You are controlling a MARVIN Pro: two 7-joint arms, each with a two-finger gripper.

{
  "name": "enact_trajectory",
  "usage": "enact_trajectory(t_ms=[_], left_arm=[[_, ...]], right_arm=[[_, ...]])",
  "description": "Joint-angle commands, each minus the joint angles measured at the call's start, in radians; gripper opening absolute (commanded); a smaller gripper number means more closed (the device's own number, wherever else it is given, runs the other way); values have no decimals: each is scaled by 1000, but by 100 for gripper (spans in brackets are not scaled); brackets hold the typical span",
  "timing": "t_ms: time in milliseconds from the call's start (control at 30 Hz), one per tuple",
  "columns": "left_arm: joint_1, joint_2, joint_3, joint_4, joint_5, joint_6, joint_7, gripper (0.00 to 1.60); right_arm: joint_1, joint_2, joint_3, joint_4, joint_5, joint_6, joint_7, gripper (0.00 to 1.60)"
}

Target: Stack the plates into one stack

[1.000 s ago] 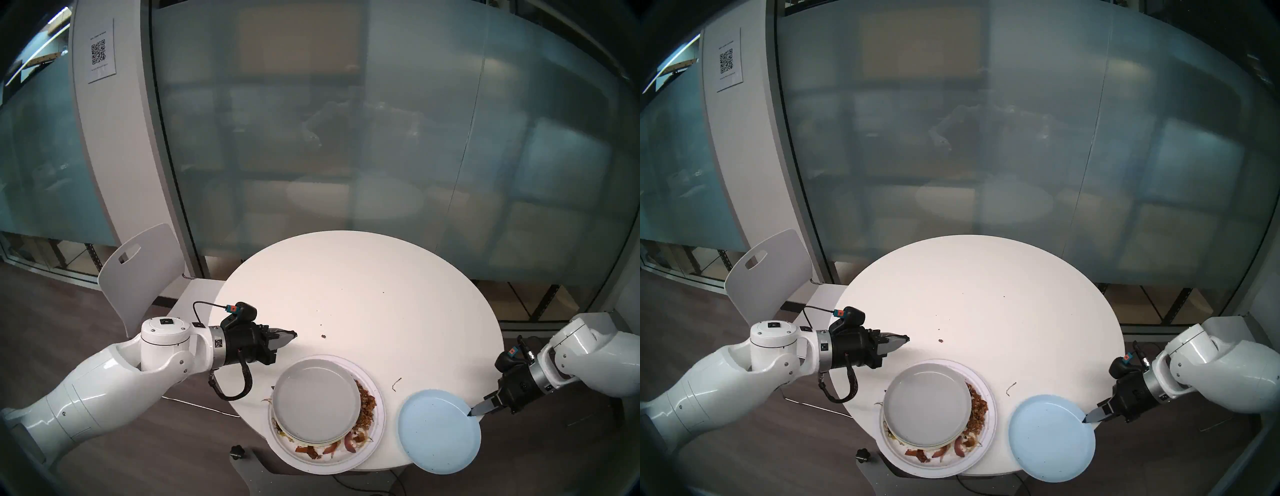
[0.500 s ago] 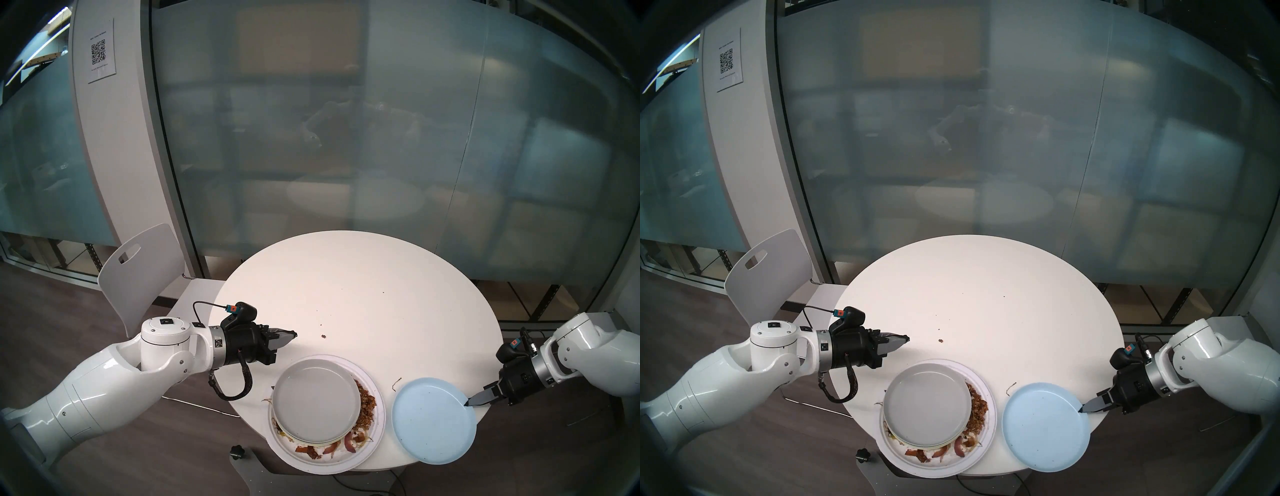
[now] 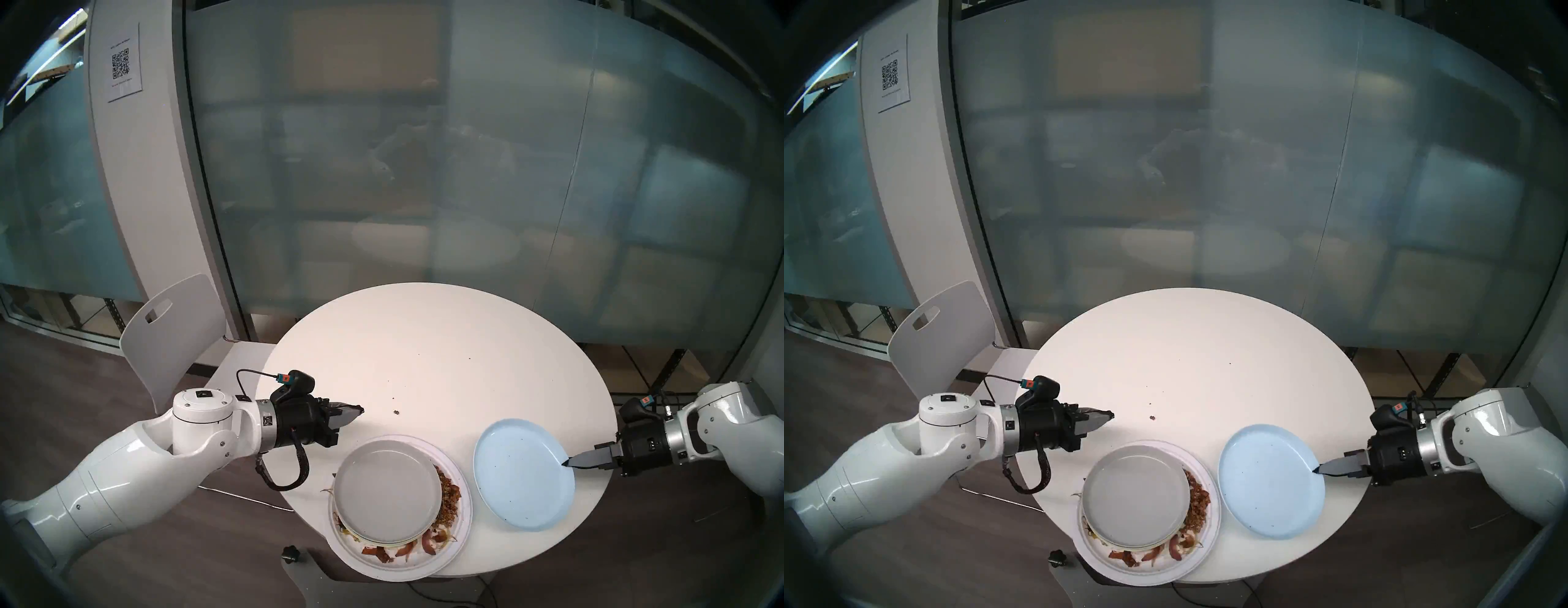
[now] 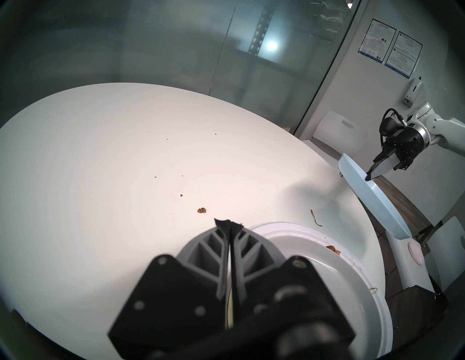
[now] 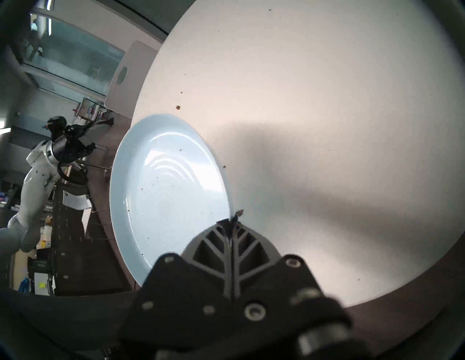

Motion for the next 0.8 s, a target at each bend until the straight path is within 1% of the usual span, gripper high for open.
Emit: enact_trajectory(t_ms=[0, 33, 67, 100, 167, 267, 300, 333, 400, 533, 700, 733, 767], left_arm=[[-5, 3, -10, -14, -3, -6, 0, 32], [-5, 3, -10, -14, -3, -6, 0, 32], [-4, 3, -11, -15, -3, -6, 0, 32], [-4, 3, -11, -15, -3, -6, 1, 32], [-3, 4, -12, -16, -4, -6, 1, 32], [-2, 4, -12, -17, -4, -7, 2, 32], [-2, 4, -12, -17, -4, -7, 2, 32], [-2, 4, -13, -17, -4, -7, 2, 32], [-1, 4, -13, -18, -5, -7, 3, 32], [0, 5, -14, -19, -5, -8, 4, 32], [-1, 5, -13, -18, -5, -8, 4, 32], [-1, 5, -12, -18, -5, -8, 3, 32], [-2, 5, -12, -18, -5, -7, 3, 32]], right_arm=[[-74, -119, 154, -127, -11, 23, 21, 0], [-73, -117, 150, -132, -10, 22, 27, 0], [-86, -137, 172, -157, -17, 29, 19, 0], [-109, -163, 206, -206, -30, 43, -2, 0], [-105, -150, 200, -201, -30, 48, 15, 0], [-121, -165, 223, -264, -45, 74, -14, 0], [-121, -165, 223, -264, -45, 74, -14, 0], [-113, -152, 210, -254, -43, 71, -7, 0], [-115, -171, 218, -303, -46, 89, -60, 0], [-73, -140, 166, -307, -23, 87, -111, 0], [2, -75, 96, -286, 10, 70, -147, 0], [25, -50, 73, -276, 26, 56, -153, 0], [41, -41, 58, -271, 33, 52, -159, 0]])
